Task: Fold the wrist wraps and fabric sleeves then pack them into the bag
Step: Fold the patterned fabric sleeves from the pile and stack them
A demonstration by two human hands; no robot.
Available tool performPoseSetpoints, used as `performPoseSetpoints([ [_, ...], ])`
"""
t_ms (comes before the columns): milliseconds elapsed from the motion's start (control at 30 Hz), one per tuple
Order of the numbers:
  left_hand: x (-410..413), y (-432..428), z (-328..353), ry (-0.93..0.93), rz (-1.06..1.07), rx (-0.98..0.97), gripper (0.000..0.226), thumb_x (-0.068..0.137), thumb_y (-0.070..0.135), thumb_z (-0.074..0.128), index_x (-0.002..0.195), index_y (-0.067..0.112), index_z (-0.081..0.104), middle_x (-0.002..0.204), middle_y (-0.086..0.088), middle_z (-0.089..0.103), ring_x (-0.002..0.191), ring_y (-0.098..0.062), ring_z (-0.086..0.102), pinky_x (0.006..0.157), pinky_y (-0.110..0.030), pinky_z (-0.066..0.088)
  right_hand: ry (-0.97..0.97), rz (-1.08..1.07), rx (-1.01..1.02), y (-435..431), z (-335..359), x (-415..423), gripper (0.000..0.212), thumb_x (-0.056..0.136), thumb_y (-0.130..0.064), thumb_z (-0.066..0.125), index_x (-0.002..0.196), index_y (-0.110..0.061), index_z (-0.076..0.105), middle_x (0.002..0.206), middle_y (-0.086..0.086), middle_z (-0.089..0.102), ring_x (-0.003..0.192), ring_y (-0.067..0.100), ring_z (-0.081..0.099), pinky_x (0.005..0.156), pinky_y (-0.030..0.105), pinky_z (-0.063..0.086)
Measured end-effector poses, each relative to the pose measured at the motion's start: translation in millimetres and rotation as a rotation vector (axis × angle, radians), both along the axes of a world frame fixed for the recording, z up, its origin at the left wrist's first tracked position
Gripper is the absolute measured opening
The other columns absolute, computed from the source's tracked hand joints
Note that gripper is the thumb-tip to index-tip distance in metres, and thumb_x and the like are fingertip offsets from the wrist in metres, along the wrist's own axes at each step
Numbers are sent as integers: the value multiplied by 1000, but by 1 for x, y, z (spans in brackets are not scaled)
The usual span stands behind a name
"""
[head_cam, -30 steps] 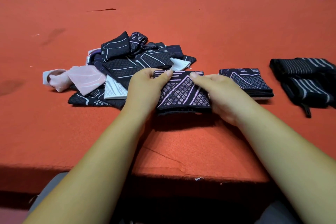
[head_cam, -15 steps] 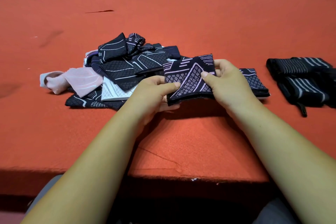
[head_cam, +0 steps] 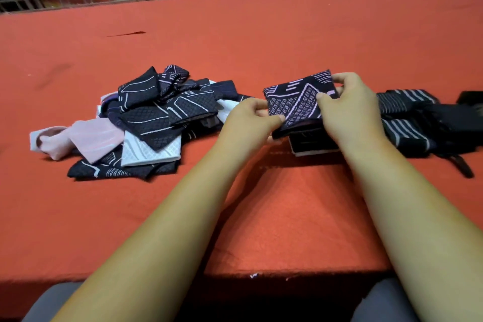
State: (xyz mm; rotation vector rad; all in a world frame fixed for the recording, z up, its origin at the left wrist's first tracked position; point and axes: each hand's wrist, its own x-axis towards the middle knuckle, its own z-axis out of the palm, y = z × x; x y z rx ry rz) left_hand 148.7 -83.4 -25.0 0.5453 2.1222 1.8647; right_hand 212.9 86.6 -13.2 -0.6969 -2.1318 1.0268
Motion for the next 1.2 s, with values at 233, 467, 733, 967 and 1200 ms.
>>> performPoseSetpoints([
  [233,0,37,-30,161,61,-160,72,80,29,78,147,27,51,118,7,73,98,-17,77,84,-45,64,-222,-65,47,23,-14,-2,42,99,-14,58,141,-13,63,130,11,72,124,33,64,98,35,49],
  [467,-7,41,-54,374,16,-360,51,95,36,76,144,25,65,131,2,62,120,-12,64,108,-25,46,-426,-84,69,25,-26,-10,49,97,-13,53,146,-11,55,148,20,54,135,43,53,110,48,47],
  [733,-11,43,-58,391,-67,-469,60,102,43,67,158,26,51,140,-4,55,126,-15,57,109,-24,40,-479,-28,74,23,-30,-9,64,100,-15,46,158,-43,48,155,11,38,140,36,40,113,48,44],
  [967,-3,38,-62,424,-57,-397,77,106,47,60,171,28,24,172,10,34,157,-3,31,127,-26,24,-438,-71,47,25,-32,-6,62,100,-13,47,159,-32,49,158,12,39,143,38,40,116,48,42],
  [1200,3,36,-56,300,-80,-443,72,109,61,44,171,38,15,172,10,35,158,-10,34,125,-28,26,-357,-97,0,29,-33,-6,58,98,-9,47,153,-24,59,154,15,43,136,41,51,112,46,48],
])
